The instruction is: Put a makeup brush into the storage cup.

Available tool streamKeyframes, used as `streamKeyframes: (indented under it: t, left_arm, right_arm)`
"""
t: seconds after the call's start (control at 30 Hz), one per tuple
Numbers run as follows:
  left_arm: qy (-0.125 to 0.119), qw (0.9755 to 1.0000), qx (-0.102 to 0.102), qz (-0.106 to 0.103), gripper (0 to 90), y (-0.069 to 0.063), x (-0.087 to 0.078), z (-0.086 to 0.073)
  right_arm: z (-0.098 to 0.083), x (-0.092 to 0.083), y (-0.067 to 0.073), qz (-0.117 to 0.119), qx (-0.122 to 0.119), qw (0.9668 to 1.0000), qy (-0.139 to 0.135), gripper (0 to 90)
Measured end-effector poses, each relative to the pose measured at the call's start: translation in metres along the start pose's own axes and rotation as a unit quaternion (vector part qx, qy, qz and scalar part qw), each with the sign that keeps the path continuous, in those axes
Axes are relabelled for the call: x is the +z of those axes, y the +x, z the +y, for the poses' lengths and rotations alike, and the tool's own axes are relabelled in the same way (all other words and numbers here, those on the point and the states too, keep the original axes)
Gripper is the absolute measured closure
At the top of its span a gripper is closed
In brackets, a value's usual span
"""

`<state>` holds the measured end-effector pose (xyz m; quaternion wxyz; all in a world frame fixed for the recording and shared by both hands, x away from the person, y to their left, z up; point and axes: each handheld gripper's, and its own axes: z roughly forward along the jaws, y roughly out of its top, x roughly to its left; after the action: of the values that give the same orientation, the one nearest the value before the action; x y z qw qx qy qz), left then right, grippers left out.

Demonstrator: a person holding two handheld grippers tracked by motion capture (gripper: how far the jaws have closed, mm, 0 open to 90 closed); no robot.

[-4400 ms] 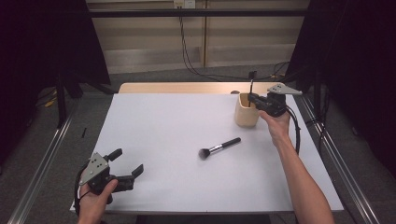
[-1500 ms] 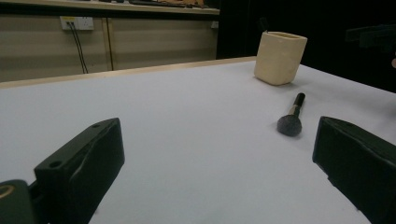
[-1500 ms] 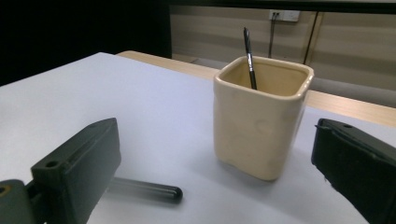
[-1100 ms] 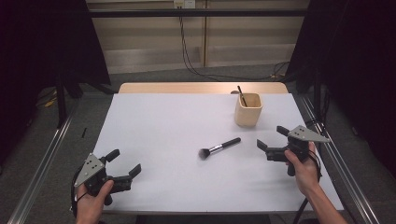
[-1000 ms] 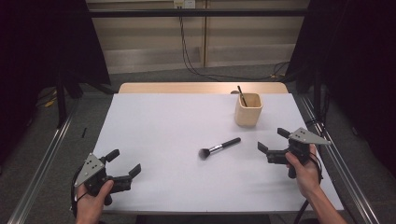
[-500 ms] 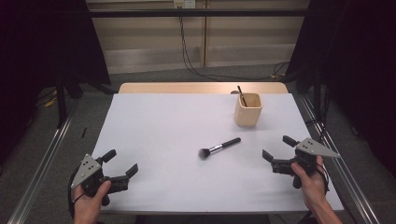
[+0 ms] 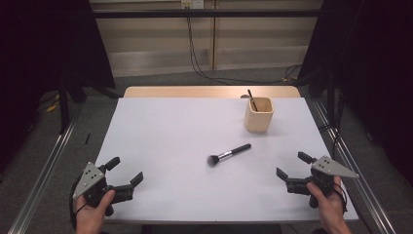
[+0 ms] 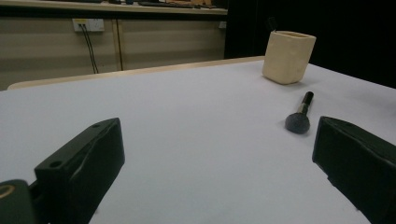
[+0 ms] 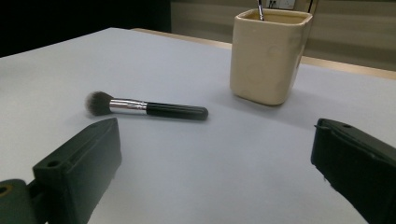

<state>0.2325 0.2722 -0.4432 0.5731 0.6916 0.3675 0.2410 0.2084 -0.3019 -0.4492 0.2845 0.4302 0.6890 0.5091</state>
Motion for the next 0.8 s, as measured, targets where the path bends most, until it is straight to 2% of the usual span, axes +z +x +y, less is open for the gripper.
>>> streamKeyframes:
  t: [0.23, 0.4, 0.6, 0.7, 0.77, 0.8]
  left_arm:
    - [0.003, 1.0000, -0.002, 0.008, 2.2, 0.003, -0.002, -0.001]
    - [0.002, 1.0000, -0.005, 0.005, 2.2, 0.004, -0.001, -0.002]
    - [0.005, 1.0000, -0.006, -0.001, 2.5, 0.006, 0.001, -0.003]
    - [0.006, 1.0000, -0.003, 0.001, 2.4, 0.005, 0.000, -0.002]
    - [0.003, 1.0000, -0.009, 0.002, 2.4, 0.006, -0.001, -0.002]
    - [0.003, 1.0000, -0.004, 0.005, 2.4, 0.006, -0.001, -0.001]
  right_arm:
    - [-0.001, 0.001, -0.005, -0.006, 0.013, 0.9999, -0.003, 1.4]
    - [0.000, 0.003, -0.004, 0.000, 0.007, 1.0000, 0.000, 1.2]
    - [0.005, 0.003, -0.006, 0.000, 0.016, 0.9998, -0.010, 0.7]
    - [0.005, 0.006, -0.004, 0.008, 0.011, 0.9999, -0.006, 0.6]
    - [0.006, 0.008, -0.002, 0.018, 0.007, 0.9998, -0.008, 0.6]
    - [0.007, 0.009, -0.001, 0.021, 0.006, 0.9997, -0.007, 1.0]
